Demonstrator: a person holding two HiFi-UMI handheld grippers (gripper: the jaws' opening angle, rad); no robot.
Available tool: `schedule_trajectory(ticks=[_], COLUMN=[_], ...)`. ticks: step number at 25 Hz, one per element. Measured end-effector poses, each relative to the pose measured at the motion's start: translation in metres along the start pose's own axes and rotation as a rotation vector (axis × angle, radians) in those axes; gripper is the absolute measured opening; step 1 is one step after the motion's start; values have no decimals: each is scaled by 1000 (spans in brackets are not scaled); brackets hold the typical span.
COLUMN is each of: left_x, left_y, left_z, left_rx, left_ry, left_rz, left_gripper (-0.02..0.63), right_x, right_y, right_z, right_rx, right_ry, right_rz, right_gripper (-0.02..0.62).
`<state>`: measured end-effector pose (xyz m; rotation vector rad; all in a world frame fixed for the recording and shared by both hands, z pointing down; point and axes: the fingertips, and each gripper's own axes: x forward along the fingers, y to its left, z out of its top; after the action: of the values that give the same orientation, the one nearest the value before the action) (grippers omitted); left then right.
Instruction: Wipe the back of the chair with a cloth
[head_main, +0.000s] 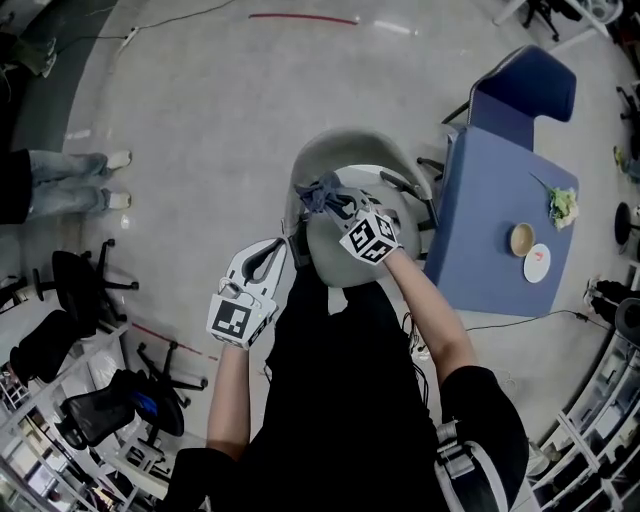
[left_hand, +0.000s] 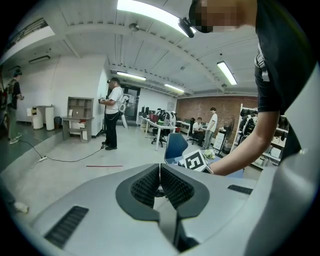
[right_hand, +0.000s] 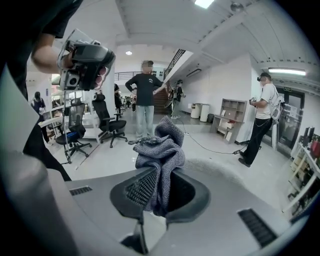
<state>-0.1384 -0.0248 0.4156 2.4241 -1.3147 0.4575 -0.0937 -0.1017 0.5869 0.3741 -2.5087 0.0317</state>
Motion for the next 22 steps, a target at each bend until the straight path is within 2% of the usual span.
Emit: schedule_trajectory(ticks=[12, 16, 22], left_x=[14, 15, 24], left_y=[34, 40, 42], left_z=[-7, -12, -11], left_rx=[-20, -22, -34], left_ry=[32, 52, 30], left_rz=[-2, 4, 2], left_gripper=[28, 28, 28], right_x=[66, 82, 99], right_y=[-37, -43, -56], right_z=[-28, -33, -39], right_rx=[-38, -15, 45], right_ry=[98, 106, 113], right_rz=[16, 11, -19], right_gripper=[77, 77, 77])
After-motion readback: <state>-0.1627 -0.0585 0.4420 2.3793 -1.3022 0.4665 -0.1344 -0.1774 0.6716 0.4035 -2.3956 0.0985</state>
